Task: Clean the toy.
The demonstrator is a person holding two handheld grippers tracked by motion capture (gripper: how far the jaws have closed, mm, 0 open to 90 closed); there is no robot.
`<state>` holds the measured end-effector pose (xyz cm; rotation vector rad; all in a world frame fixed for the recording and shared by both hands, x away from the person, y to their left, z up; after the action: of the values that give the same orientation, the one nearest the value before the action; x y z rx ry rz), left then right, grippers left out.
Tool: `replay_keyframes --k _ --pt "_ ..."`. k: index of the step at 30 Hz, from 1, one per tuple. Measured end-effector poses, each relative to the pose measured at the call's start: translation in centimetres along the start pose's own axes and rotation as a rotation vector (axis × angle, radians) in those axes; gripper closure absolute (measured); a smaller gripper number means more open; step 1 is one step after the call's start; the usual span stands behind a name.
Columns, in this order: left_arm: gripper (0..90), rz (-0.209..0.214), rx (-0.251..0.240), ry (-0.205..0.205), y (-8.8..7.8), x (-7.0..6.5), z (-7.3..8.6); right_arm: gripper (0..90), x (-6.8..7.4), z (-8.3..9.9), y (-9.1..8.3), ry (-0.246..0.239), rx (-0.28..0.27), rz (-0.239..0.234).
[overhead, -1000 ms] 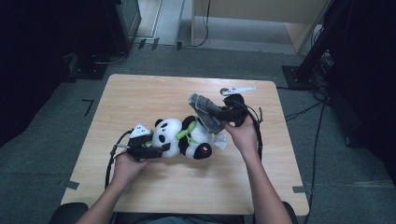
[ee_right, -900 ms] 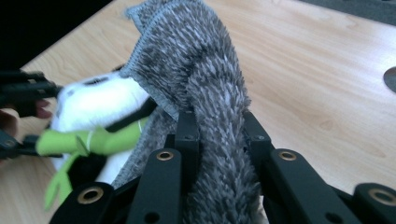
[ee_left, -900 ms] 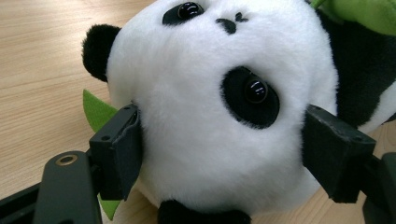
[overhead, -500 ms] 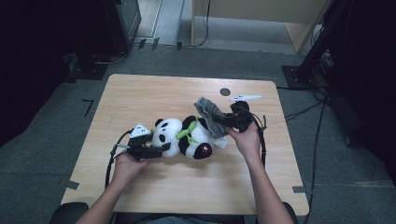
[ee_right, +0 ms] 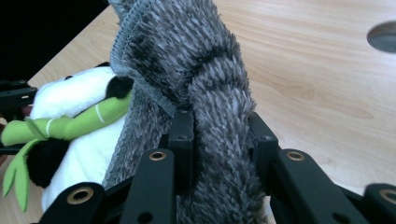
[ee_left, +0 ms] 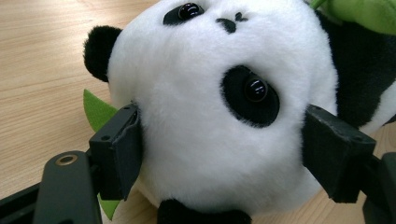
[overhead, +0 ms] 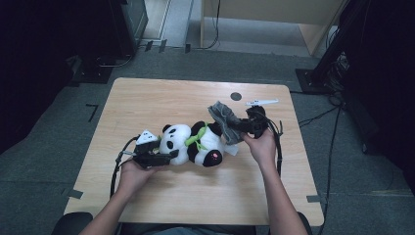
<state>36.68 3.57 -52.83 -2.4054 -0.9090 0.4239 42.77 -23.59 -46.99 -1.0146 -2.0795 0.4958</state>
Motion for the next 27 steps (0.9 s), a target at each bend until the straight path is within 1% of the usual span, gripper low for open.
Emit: replay_keyframes --k 1,3,5,9,11,12,14,16,17,19,20,21,24,27 --pt "21.5 0.001 0.000 -0.001 0.0 0.0 0.0 71.8 -0.1 0.0 0.0 0.007 0.002 0.003" --pt "21.5 0.000 0.000 0.000 0.0 0.0 0.0 73.3 -0.3 0.1 0.0 -0.002 0.007 0.009" --pt "21.5 0.000 0.000 0.000 0.0 0.0 0.0 74.6 -0.5 0.1 -0.1 -0.002 0.004 0.025" --pt "21.5 0.001 0.003 0.005 0.0 0.0 0.1 75.5 -1.5 0.1 -0.5 -0.016 0.004 0.103" --pt "21.5 0.001 0.003 0.006 0.0 0.0 0.1 75.5 -1.9 0.1 -0.7 -0.018 0.008 0.125" --pt "21.5 0.001 0.003 0.006 0.0 0.0 0.1 75.5 -2.1 0.0 -1.0 -0.013 0.000 0.134" --pt "21.5 0.001 0.003 0.006 0.0 0.0 0.1 75.5 -1.9 -0.3 -1.5 -0.008 -0.026 0.118" --pt "21.5 0.000 0.003 0.006 0.0 0.0 0.1 75.5 -1.4 -0.7 -2.1 -0.016 -0.055 0.102" --pt "21.5 0.000 0.003 0.006 0.0 0.0 0.1 75.4 -1.0 -0.9 -2.3 -0.027 -0.059 0.099" --pt "21.5 0.000 0.003 0.007 0.0 0.0 0.1 75.3 -0.2 -1.2 -2.6 -0.060 -0.071 0.112" --pt "21.5 -0.001 0.004 0.006 0.0 0.0 0.1 75.3 0.2 -1.3 -2.7 -0.071 -0.078 0.111" --pt "21.5 -0.002 0.004 0.009 0.0 0.0 0.1 75.2 0.7 -1.4 -2.8 -0.080 -0.081 0.101" --pt "21.5 -0.001 0.004 0.009 0.0 0.0 0.1 74.6 2.1 -1.6 -2.9 -0.082 -0.079 0.063" --pt "21.5 -0.002 0.003 0.006 0.0 0.0 0.1 74.4 3.4 -1.7 -3.0 -0.101 -0.079 0.035"
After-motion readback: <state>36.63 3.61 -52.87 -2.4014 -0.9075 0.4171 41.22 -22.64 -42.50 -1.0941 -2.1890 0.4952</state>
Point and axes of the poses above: each handheld gripper's, and its own axes: y roughly forward along the jaws, z roughly out of its underside, x roughly to its left, the point moved 8 cm from there along y, roughly forward along the jaws, and after that the axes turned 9 degrees about y, right-handed, at the moved point
